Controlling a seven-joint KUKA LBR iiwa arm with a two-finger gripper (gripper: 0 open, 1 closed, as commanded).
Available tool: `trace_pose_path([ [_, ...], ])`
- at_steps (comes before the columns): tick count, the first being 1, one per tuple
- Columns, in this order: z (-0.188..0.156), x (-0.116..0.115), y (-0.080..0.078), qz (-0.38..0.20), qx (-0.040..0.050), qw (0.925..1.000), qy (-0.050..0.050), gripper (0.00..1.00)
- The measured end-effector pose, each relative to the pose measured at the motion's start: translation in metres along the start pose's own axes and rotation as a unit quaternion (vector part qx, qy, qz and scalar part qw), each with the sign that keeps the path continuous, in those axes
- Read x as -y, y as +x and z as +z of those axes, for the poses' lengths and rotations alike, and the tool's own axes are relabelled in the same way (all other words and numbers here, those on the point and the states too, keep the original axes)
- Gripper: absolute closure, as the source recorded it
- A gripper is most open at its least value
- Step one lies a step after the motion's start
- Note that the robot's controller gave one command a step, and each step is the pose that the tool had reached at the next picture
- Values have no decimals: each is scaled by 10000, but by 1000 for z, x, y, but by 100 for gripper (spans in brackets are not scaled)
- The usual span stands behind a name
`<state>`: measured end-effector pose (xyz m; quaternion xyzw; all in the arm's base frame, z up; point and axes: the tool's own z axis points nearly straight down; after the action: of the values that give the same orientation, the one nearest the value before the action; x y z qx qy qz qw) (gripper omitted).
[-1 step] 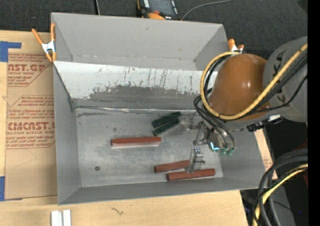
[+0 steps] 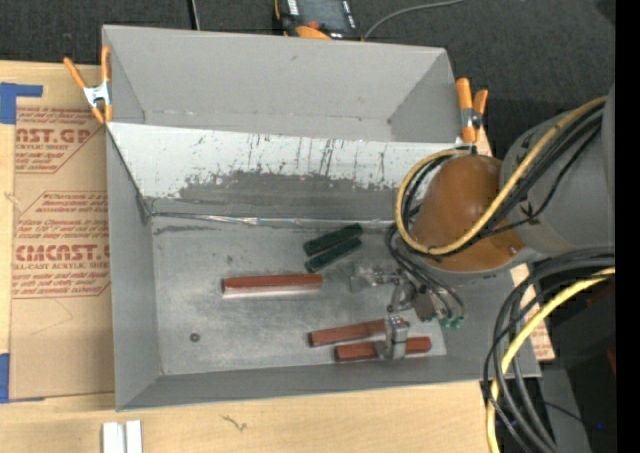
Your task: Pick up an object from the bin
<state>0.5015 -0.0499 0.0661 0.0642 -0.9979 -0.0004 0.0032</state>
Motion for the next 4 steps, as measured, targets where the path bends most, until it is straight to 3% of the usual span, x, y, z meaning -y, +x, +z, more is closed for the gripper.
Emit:
trace_pose_path([
  [1,-6,-1,-2,-12,18,10000,5,100],
  [2,-212,27,-23,-327,90,9994,26,100],
  [3,-145,8,-5,507,19,9987,-6,100],
  [4,-146,9,-6,509,39,9987,-1,0],
])
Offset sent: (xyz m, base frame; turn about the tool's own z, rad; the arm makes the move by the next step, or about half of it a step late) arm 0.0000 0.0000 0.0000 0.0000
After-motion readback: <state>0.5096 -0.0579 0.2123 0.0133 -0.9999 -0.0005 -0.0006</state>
